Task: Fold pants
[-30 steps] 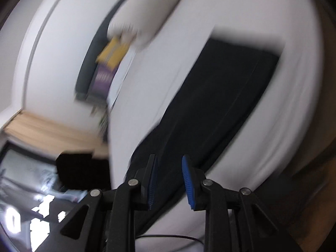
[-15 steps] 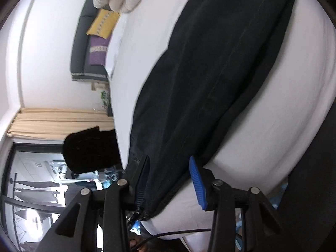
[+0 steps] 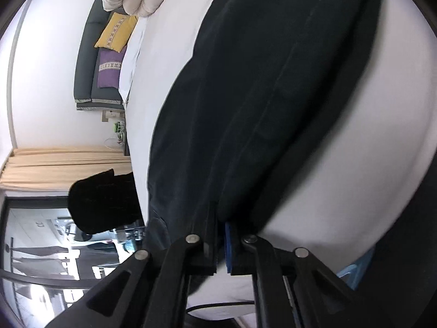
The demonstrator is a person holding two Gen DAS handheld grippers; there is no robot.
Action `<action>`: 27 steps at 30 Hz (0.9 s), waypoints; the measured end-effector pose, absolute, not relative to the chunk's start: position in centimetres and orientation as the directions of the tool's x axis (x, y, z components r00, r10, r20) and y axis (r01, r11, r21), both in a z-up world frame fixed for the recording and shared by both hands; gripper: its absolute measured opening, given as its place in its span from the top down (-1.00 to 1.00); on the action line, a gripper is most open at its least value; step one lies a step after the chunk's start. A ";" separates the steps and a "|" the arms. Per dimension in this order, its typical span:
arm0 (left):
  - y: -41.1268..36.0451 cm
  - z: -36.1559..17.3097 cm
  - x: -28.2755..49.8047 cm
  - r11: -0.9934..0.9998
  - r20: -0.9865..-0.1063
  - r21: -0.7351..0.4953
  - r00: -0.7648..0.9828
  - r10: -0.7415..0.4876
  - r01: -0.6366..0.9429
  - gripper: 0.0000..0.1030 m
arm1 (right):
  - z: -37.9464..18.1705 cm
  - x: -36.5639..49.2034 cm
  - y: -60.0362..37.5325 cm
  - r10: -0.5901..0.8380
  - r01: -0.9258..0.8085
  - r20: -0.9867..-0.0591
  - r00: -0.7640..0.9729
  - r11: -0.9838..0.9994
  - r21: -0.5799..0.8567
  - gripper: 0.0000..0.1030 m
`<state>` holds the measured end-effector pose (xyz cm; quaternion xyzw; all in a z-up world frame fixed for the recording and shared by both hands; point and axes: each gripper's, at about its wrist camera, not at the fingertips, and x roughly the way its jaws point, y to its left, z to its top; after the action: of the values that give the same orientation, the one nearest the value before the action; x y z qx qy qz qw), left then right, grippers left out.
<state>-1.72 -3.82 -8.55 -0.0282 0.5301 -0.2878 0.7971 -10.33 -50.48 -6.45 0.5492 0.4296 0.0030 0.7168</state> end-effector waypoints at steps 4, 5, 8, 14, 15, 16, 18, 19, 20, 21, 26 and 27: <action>-4.0 -8.5 -1.8 0.831 -0.831 -0.345 0.270 -0.487 0.437 0.73 | -7.1 -11.8 -50.2 0.458 0.466 -0.616 0.641 0.406 0.786 0.94; -4.1 -8.5 -1.7 0.831 -0.830 -0.346 0.270 -0.487 0.436 0.73 | -7.5 -11.9 -50.2 0.462 0.465 -0.608 0.646 0.394 0.793 0.95; -4.3 -8.4 -1.6 0.832 -0.831 -0.345 0.271 -0.486 0.435 0.73 | -7.8 -11.6 -50.6 0.482 0.442 -0.580 0.656 0.378 0.814 0.95; -4.3 -8.4 -1.6 0.835 -0.832 -0.344 0.273 -0.483 0.430 0.73 | -7.2 -12.5 -54.2 0.418 0.443 -0.516 0.747 0.266 0.856 0.44; -4.3 -8.4 -1.6 0.835 -0.831 -0.344 0.273 -0.484 0.430 0.73 | -7.1 -12.7 -55.0 0.397 0.445 -0.514 0.761 0.257 0.858 0.45; -4.3 -8.4 -1.6 0.835 -0.832 -0.344 0.273 -0.483 0.430 0.73 | -6.9 -12.9 -55.9 0.370 0.451 -0.517 0.772 0.254 0.856 0.47; -4.4 -8.4 -1.6 0.835 -0.832 -0.343 0.275 -0.483 0.429 0.73 | -7.4 -13.3 -57.0 0.346 0.486 -0.551 0.760 0.261 0.834 0.88; -4.3 -8.4 -1.7 0.835 -0.832 -0.343 0.275 -0.483 0.429 0.73 | -8.0 -13.7 -57.5 0.343 0.496 -0.554 0.759 0.247 0.833 0.97; -4.3 -8.4 -1.7 0.836 -0.832 -0.343 0.275 -0.483 0.429 0.73 | -8.6 -14.2 -57.9 0.351 0.482 -0.526 0.774 0.211 0.850 0.98; -4.4 -8.4 -1.7 0.836 -0.832 -0.342 0.275 -0.482 0.430 0.73 | -8.8 -14.8 -58.3 0.352 0.474 -0.512 0.783 0.194 0.859 0.98; -4.9 -7.7 -1.9 0.847 -0.843 -0.308 0.288 -0.454 0.434 0.73 | -6.1 -17.8 -61.1 0.185 0.559 -0.594 0.783 0.213 0.802 0.44; -5.0 -7.3 -1.8 0.851 -0.845 -0.295 0.296 -0.445 0.435 0.73 | -5.0 -18.1 -61.6 0.150 0.560 -0.599 0.787 0.236 0.795 0.44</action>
<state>-1.85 -5.04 -7.26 -0.0048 0.5267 -0.2730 0.8050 -18.10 -61.63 -5.04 0.6020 0.2946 -0.1405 0.7287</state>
